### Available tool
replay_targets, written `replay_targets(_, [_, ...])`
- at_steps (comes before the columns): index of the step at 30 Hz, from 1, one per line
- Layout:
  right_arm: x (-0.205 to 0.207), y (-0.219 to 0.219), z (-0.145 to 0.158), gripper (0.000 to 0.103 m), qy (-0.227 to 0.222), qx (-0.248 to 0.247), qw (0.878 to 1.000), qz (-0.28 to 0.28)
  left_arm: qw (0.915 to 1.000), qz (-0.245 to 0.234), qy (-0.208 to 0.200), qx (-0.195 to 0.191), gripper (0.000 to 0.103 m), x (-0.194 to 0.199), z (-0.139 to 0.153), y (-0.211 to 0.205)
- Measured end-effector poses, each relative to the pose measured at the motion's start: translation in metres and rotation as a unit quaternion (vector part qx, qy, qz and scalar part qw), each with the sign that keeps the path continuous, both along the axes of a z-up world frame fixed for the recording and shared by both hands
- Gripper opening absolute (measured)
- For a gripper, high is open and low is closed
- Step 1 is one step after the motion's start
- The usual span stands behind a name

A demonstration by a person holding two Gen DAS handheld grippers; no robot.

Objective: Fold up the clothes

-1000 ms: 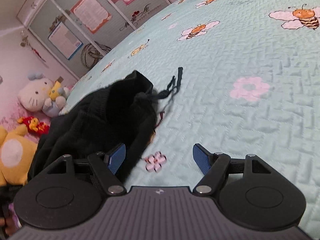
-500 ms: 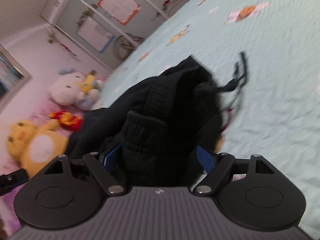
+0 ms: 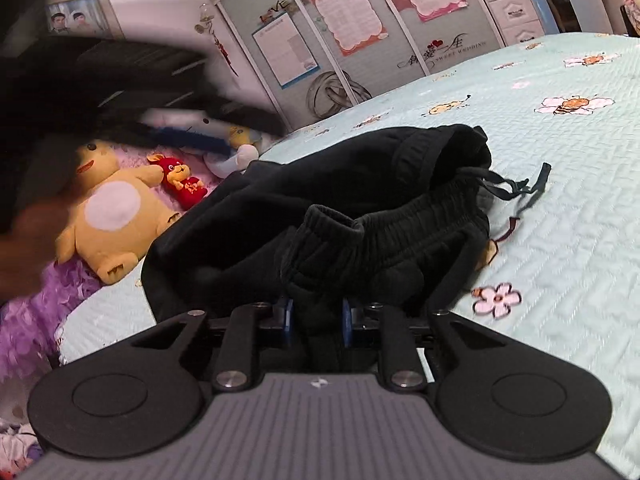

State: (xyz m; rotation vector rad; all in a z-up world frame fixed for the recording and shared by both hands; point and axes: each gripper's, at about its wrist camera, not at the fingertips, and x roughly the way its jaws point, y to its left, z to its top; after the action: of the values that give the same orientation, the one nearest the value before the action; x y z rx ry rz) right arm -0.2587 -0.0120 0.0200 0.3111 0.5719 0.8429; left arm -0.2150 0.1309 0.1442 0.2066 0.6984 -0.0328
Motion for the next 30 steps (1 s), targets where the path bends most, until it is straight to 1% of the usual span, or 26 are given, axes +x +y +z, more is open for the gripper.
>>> replay_targets(3, [-0.007,0.003,0.001,0.022,-0.014,-0.012,1.000,0.007,0.9985,-0.022,-0.001,0.051,0.072,0.027,-0.016,-0.026])
replay_targets(6, [-0.009,0.000,0.003,0.022,-0.022,-0.018,1.000,0.010,0.9936,-0.049,0.006,0.101,0.075,0.048,-0.033,-0.051])
replay_targets(9, [-0.012,-0.001,0.003,0.022,-0.024,-0.021,0.999,0.014,0.9864,-0.046,0.015,0.157,0.075,0.064,-0.054,-0.063])
replay_targets(10, [-0.013,-0.004,0.002,0.022,-0.022,-0.020,0.999,0.017,0.9842,-0.043,0.019,0.170,0.076,0.069,-0.060,-0.062])
replay_targets(11, [-0.014,-0.006,0.002,0.022,-0.019,-0.019,0.999,0.019,0.9844,-0.030,0.021,0.172,0.072,0.073,-0.063,-0.056])
replay_targets(12, [-0.015,-0.009,0.001,0.022,-0.017,-0.022,0.999,0.020,0.9865,-0.008,0.021,0.162,0.055,0.075,-0.061,-0.046])
replay_targets(13, [-0.017,-0.011,-0.001,0.022,-0.015,-0.025,0.999,0.020,0.9880,0.013,0.020,0.152,0.041,0.078,-0.060,-0.036])
replay_targets(14, [-0.019,-0.014,-0.002,0.022,-0.012,-0.028,0.999,0.021,0.9890,0.035,0.020,0.142,0.010,0.081,-0.058,-0.026])
replay_targets(15, [-0.020,-0.016,-0.004,0.021,-0.010,-0.031,0.999,0.022,0.9920,0.056,0.020,0.111,0.009,0.082,-0.054,-0.012])
replay_targets(16, [-0.022,-0.019,-0.005,0.021,-0.008,-0.034,0.999,0.023,0.9951,0.076,0.021,0.060,0.009,0.080,-0.047,0.007])
replay_targets(17, [-0.023,-0.021,-0.006,0.021,-0.006,-0.037,0.999,0.023,0.9952,0.091,0.020,0.028,0.008,0.078,-0.041,0.023])
replay_targets(19, [-0.022,-0.027,-0.011,0.020,0.005,-0.044,0.999,0.018,0.9938,0.110,0.014,0.007,0.008,0.067,-0.031,0.043])
replay_targets(22, [-0.018,-0.034,-0.017,0.019,0.026,-0.054,0.998,0.013,0.9931,0.117,0.002,-0.005,0.008,0.044,-0.021,0.057])
replay_targets(24, [-0.014,-0.039,-0.019,0.021,0.049,-0.049,0.998,0.013,0.9925,0.121,-0.003,-0.012,0.008,0.028,-0.018,0.062])
replay_targets(25, [-0.011,-0.044,-0.020,0.023,0.064,-0.033,0.997,0.013,0.9922,0.123,-0.006,-0.015,0.008,0.021,-0.016,0.065])
replay_targets(26, [-0.008,-0.052,-0.021,0.025,0.084,-0.006,0.996,0.012,0.9920,0.125,-0.006,-0.018,0.008,0.013,-0.016,0.067])
replay_targets(28, [0.001,-0.071,-0.020,0.037,0.116,0.062,0.991,-0.010,0.9918,0.125,-0.002,-0.028,0.008,0.004,-0.019,0.068])
replay_targets(29, [0.006,-0.081,-0.019,0.049,0.128,0.097,0.987,-0.026,0.9916,0.125,0.001,-0.034,0.008,0.001,-0.021,0.069])
replay_targets(30, [0.011,-0.087,-0.019,0.056,0.135,0.125,0.982,-0.047,0.9914,0.125,0.004,-0.039,0.008,0.000,-0.022,0.070])
